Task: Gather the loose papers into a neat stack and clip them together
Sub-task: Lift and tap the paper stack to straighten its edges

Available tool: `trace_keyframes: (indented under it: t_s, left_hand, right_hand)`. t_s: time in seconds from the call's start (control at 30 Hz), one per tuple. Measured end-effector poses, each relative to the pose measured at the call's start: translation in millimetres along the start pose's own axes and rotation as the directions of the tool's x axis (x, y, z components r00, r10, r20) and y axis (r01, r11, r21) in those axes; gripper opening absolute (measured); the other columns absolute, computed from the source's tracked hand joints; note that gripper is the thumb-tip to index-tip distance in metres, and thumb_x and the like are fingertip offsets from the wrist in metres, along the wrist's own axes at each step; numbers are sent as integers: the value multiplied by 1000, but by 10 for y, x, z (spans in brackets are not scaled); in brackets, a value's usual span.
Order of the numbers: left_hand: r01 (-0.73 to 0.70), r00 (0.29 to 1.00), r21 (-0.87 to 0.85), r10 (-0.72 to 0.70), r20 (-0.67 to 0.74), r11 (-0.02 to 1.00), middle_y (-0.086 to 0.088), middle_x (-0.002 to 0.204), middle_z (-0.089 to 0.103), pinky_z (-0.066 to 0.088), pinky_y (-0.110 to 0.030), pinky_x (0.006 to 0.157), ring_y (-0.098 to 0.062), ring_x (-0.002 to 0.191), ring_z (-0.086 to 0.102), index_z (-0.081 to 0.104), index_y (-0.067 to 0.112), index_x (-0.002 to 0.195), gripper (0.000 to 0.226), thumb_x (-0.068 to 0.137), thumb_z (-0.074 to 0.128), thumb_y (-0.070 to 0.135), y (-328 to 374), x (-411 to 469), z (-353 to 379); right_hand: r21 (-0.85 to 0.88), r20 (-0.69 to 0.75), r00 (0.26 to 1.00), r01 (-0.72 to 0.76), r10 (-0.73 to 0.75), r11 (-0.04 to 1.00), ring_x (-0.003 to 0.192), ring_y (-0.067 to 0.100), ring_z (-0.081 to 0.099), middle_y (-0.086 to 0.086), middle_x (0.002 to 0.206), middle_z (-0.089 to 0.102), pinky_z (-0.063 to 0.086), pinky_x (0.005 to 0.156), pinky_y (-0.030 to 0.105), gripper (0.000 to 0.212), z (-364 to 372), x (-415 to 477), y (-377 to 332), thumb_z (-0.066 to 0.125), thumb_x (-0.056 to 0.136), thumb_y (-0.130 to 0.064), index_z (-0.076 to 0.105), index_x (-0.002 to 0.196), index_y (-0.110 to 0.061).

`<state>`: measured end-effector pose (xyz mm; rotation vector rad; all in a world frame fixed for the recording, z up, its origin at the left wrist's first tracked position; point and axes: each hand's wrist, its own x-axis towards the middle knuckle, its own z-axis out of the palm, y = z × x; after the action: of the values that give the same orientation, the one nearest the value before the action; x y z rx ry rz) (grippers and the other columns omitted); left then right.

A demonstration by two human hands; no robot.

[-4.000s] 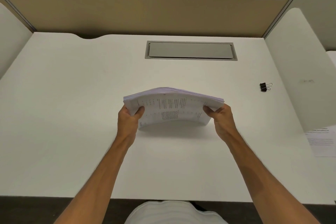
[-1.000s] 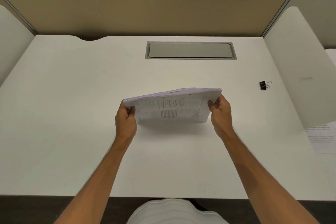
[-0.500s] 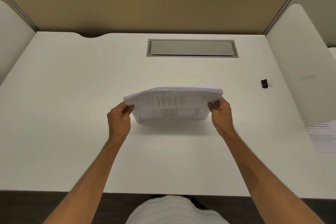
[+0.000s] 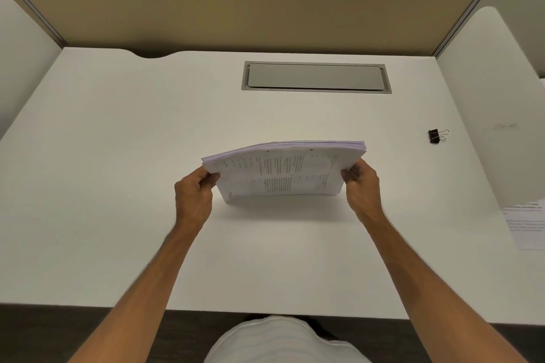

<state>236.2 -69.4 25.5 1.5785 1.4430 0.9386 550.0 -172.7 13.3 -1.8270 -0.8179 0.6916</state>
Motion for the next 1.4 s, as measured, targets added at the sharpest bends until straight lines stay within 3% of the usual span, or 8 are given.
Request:
trace_keyframes:
  t_s: [0.17, 0.43, 0.53, 0.67, 0.93, 1.13, 1.27, 1.4]
  left_hand:
    - [18, 999, -59, -16, 32, 998, 17, 93, 74, 59, -16, 74, -6, 88, 70, 72, 21, 116, 43, 92, 57, -11, 99, 32, -50]
    - [311, 947, -115, -297, 121, 944, 3, 89, 80, 62, -35, 65, -18, 69, 77, 77, 19, 95, 29, 90, 63, -6, 116, 62, -222]
    - [444, 896, -224, -428, 119, 867, -5, 93, 78, 61, -26, 56, -16, 67, 76, 74, 14, 86, 26, 91, 63, -8, 98, -31, -191]
    - [557, 824, -349, -555, 118, 753, -4, 89, 77, 60, -24, 55, -15, 67, 76, 73, 7, 92, 22, 92, 60, -10, 117, -223, -60]
    - [621, 768, -448, -613, 186, 642, -2, 83, 80, 61, -26, 59, -17, 74, 78, 73, 9, 95, 22, 94, 59, -7, 182, -732, 268]
    - [611, 788, -480, -425, 446, 629, -4, 126, 72, 57, -36, 95, -19, 113, 70, 59, 18, 130, 39, 93, 66, 6, 112, -787, 158]
    - [449, 880, -222, -387, 274, 865, 6, 148, 47, 35, -32, 107, -11, 135, 45, 36, 25, 148, 78, 82, 78, 35, 189, -472, 61]
    - [313, 888, -234, -196, 416, 921, 11, 155, 42, 34, -38, 115, -10, 140, 40, 30, 32, 152, 89, 80, 80, 46, 421, -89, 59]
  right_hand:
    - [-13, 66, 997, -26, 27, 1000, 104, 23, 67, 7, 113, 72, 53, 89, 28, 32, -57, 49, -88, 50, 95, 9, 66, 118, -6]
    - [253, 34, 986, -169, 165, 953, 104, 19, 68, 5, 113, 69, 54, 86, 30, 41, -294, 10, -193, 76, 88, -18, 60, 126, -15]
    - [539, -3, 942, -280, 334, 795, 117, 22, 63, 10, 130, 63, 51, 99, 40, 73, -254, -212, -213, 79, 79, -38, 49, 140, -12]
    - [754, 263, 921, -383, 288, 534, 124, 36, 60, 20, 137, 60, 49, 103, 59, 81, -55, -555, -269, 79, 77, -38, 46, 143, -4]
    - [742, 388, 898, -437, 207, 509, 121, 32, 65, 11, 133, 67, 60, 88, 43, 43, 281, -624, -310, 64, 95, -7, 57, 137, -13]
    - [694, 317, 934, -347, 166, 630, 111, 38, 69, 18, 125, 70, 61, 81, 43, 41, 163, -450, -302, 64, 91, 1, 59, 131, -2]
    - [583, 342, 932, -312, 121, 750, 108, 40, 70, 17, 122, 72, 61, 80, 47, 39, 28, -347, -291, 68, 89, -8, 62, 127, -4]
    - [467, 450, 892, -279, 46, 839, 107, 40, 71, 17, 121, 72, 61, 84, 50, 36, -34, -288, -307, 71, 90, -14, 65, 124, -5]
